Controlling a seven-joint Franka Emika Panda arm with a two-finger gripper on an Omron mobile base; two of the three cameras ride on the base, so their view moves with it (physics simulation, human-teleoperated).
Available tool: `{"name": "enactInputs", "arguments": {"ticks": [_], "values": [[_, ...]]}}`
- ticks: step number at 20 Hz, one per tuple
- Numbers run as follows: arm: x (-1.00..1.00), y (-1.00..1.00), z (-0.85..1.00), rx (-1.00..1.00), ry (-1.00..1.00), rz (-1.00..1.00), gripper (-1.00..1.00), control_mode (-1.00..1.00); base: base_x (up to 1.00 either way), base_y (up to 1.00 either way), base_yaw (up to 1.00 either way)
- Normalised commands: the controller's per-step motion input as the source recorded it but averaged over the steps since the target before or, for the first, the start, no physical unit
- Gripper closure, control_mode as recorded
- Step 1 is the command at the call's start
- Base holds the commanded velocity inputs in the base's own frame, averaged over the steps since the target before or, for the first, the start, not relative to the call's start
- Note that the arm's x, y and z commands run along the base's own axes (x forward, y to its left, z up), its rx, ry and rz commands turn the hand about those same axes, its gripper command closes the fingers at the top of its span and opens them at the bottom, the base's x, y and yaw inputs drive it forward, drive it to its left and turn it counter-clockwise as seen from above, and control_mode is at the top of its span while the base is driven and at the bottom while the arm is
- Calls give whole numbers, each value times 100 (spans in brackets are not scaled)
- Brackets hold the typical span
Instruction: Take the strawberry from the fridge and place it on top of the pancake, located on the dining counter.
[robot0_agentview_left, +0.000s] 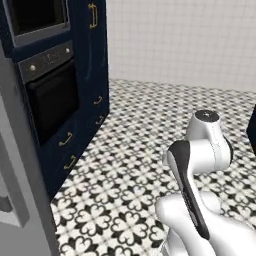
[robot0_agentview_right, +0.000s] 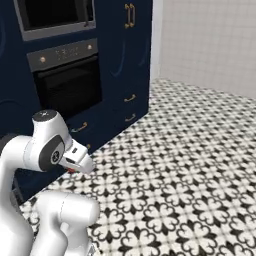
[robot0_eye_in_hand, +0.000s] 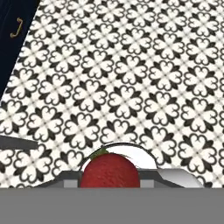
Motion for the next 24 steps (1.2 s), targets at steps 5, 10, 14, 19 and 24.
{"name": "enactInputs", "arguments": {"ticks": [5,10,14,19,24], "values": [[0,0,0,0,0,0,100,100,32,-86,-61],[0,0,0,0,0,0,100,100,96,-37,-43],[0,0,0,0,0,0,100,100,100,-8,-33],[0,0,0,0,0,0,100,100,100,-1,-35],[0,0,0,0,0,0,100,100,100,1,-36]]}}
